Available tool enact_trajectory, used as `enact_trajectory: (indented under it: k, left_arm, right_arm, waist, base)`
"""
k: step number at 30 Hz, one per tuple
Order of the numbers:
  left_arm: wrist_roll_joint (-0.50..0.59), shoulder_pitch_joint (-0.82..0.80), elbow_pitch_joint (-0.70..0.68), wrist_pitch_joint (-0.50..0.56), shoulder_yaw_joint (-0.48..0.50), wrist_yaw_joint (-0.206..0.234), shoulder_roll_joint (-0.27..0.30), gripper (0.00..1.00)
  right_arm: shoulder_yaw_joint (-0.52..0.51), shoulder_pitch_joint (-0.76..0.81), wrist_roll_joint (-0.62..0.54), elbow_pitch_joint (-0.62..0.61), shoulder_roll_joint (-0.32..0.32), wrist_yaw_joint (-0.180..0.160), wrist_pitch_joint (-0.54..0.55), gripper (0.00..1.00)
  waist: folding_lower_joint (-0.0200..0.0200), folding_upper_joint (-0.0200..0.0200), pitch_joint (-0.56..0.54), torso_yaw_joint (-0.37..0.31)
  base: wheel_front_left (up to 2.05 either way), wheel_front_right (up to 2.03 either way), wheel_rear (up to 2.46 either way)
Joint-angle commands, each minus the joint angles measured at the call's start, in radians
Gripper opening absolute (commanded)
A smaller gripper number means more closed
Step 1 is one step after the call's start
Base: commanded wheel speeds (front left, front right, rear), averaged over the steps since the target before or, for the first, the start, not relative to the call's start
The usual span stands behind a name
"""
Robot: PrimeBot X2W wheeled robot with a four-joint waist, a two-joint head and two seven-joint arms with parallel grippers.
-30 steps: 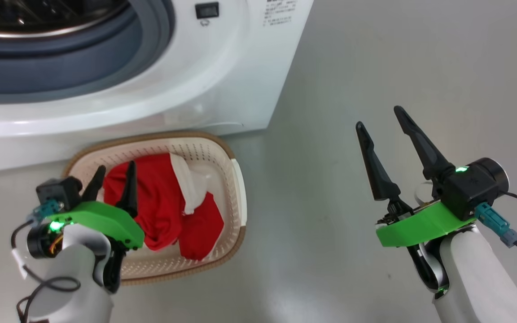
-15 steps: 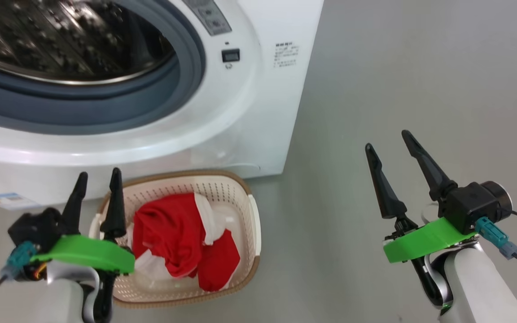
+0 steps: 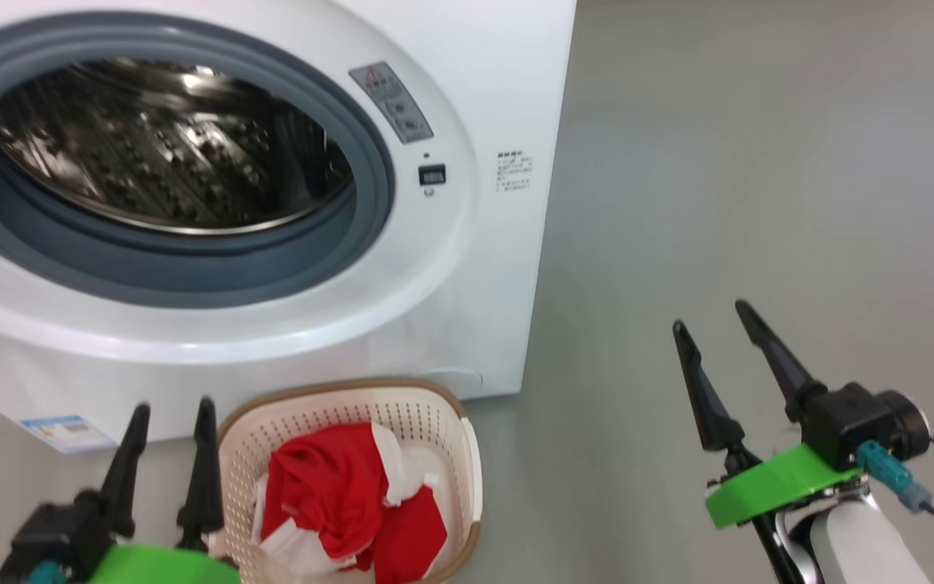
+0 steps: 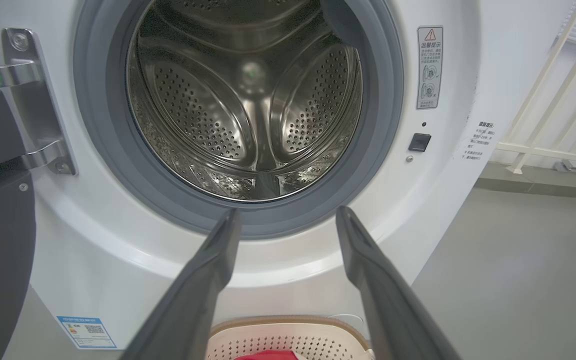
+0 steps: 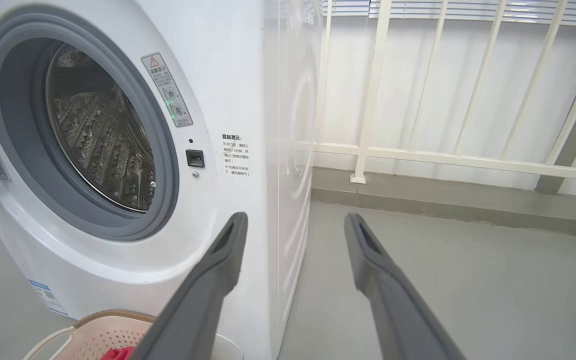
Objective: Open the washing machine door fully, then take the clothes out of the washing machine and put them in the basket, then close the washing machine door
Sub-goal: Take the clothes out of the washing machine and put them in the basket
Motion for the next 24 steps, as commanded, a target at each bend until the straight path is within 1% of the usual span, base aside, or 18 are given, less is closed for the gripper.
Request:
enact_trajectory:
  k: [1, 6, 12, 24]
  left_arm:
    - [0.01, 0.018, -0.041, -0.009, 0.039, 0.007, 0.013, 1.0]
    - [0.02, 0.097, -0.081, -0.009, 0.042, 0.016, 0.011, 1.0]
    - [0.02, 0.155, -0.116, -0.002, 0.044, 0.027, 0.016, 1.0]
    - [0.02, 0.189, -0.142, 0.015, 0.036, 0.041, 0.022, 1.0]
  right_arm:
    - [0.015, 0.01, -0.006, -0.019, 0.003, 0.005, -0.006, 1.0]
    - [0.01, 0.049, -0.004, -0.014, 0.003, 0.005, -0.006, 1.0]
    - [0.001, 0.08, -0.016, -0.027, 0.003, 0.005, -0.006, 1.0]
    - [0.01, 0.113, -0.016, -0.035, 0.003, 0.005, -0.006, 1.0]
  waist:
    - [0.0, 0.0, -0.061, 0.003]
    - [0.0, 0.0, -0.112, 0.009]
    - [0.0, 0.0, -0.139, 0.018]
    - [0.0, 0.0, -0.155, 0.024]
  base:
    - [0.0, 0.0, 0.0]
    - [0.0, 0.0, 0.0]
    - [0.0, 0.0, 0.0]
    - [0.0, 0.0, 0.0]
